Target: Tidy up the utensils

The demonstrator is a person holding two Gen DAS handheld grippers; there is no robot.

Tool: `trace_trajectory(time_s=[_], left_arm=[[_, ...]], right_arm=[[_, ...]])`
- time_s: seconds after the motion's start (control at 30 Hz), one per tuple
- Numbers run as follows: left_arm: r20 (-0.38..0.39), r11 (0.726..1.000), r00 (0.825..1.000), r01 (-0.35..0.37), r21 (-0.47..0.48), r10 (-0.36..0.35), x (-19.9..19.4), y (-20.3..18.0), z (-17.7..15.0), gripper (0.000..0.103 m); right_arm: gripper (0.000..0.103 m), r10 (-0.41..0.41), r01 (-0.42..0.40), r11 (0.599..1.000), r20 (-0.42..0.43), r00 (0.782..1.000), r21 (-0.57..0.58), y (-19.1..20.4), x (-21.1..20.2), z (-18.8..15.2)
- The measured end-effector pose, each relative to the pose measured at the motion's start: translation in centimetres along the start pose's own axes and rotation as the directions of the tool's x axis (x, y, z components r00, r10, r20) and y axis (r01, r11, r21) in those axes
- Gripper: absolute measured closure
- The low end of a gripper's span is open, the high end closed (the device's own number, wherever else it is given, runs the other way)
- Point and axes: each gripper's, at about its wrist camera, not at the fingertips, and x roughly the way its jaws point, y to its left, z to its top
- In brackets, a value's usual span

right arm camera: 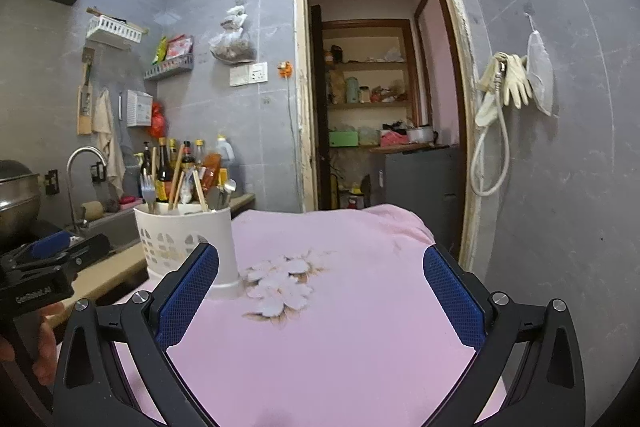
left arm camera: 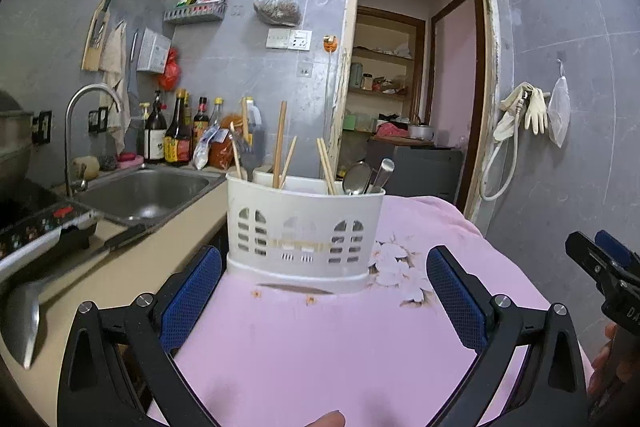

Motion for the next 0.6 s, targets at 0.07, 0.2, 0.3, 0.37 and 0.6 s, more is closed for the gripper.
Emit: trace_trajectory(time_s=[0.07, 0.2, 0.3, 0.37, 0.6], left_arm=[[-0.008, 1.000, 1.000, -0.004, -0.010, 0.004, -0.1, 0.1, -0.4, 0.002], [-0.010, 1.000, 1.000, -0.023, -0.020, 0.023, -0.4, 0.2, -1.1, 0.002], [-0.009, 0.999, 0.999, -0.046, -0.012, 0.045, -0.6, 0.0, -1.5, 0.002], [-0.017, 0.999, 0.999, -0.052, -0.009, 0.052, -0.6, 0.0, -1.8, 0.002], [-0.033, 0.998, 0.998, -0.058, -0.003, 0.058, -0.8, -0.1, -2.4, 0.002]], right_arm=[[0.000, -0.012, 0.012, 1.000, -0.002, 1.000, 0.004, -0.1, -0.2, -0.3], [0.000, -0.042, 0.042, 0.999, 0.001, 0.999, 0.005, -0.2, -0.5, -1.1], [0.000, -0.032, 0.032, 0.999, 0.009, 0.999, 0.008, -0.5, -0.8, -1.5], [0.000, -0.024, 0.023, 1.000, 0.012, 1.000, 0.017, -0.6, -0.8, -1.7], [0.000, -0.055, 0.055, 0.998, -0.001, 0.998, -0.020, -0.1, -0.4, -2.2]])
